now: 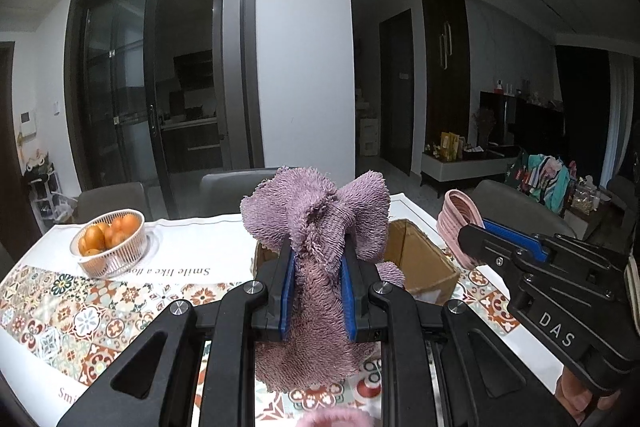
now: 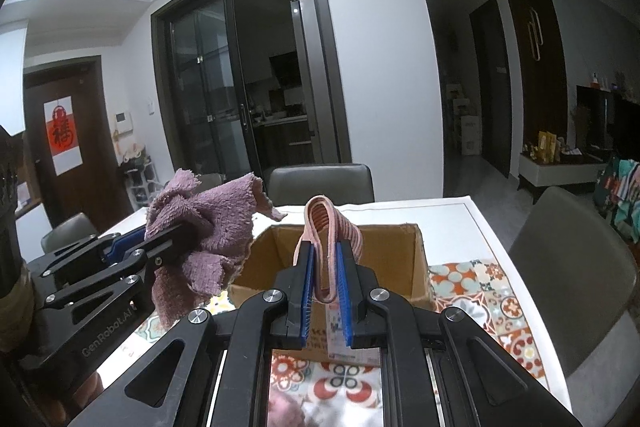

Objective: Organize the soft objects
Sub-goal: 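Lift the mauve cloth and hair tie up and over the cardboard box, then open both tools to drop the cloth and hair tie into the box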

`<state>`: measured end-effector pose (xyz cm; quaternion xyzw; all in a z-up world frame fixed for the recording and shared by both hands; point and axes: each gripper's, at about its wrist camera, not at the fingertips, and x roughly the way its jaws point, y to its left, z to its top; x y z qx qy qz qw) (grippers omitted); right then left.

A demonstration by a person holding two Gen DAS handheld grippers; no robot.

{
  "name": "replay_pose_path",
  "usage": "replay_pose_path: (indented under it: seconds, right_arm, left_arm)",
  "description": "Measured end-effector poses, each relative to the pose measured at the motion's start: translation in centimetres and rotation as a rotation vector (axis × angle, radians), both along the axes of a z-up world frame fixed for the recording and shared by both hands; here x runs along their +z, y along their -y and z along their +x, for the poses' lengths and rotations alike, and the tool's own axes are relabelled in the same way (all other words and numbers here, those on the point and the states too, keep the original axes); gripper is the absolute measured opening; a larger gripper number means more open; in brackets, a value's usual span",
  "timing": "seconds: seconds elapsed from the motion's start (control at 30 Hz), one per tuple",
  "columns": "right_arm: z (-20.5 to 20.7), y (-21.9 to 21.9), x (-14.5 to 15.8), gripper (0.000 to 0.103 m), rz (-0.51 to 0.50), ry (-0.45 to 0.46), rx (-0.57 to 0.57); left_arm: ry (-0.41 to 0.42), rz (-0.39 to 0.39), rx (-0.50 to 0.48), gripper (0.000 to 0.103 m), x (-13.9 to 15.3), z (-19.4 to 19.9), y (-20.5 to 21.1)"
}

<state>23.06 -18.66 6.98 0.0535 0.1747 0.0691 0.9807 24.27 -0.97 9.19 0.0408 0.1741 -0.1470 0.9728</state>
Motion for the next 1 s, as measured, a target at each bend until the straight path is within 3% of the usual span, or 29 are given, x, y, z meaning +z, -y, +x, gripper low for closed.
replay_pose_path:
  seconds: [0.5,1.0]
  right_arm:
    - [5.6,1.0,-1.6,0.013,-0.011,-0.039,-0.014]
    - [10.1,2.1,-4.6,0.013,-0.002,-0.154,-0.025]
  left_arm:
    - [-0.034,0.039,0.003,0.021,-2.3,6.3,2.1]
    - [-0.160,0.079,-0.023,0.025,-6.2,11.4,5.5]
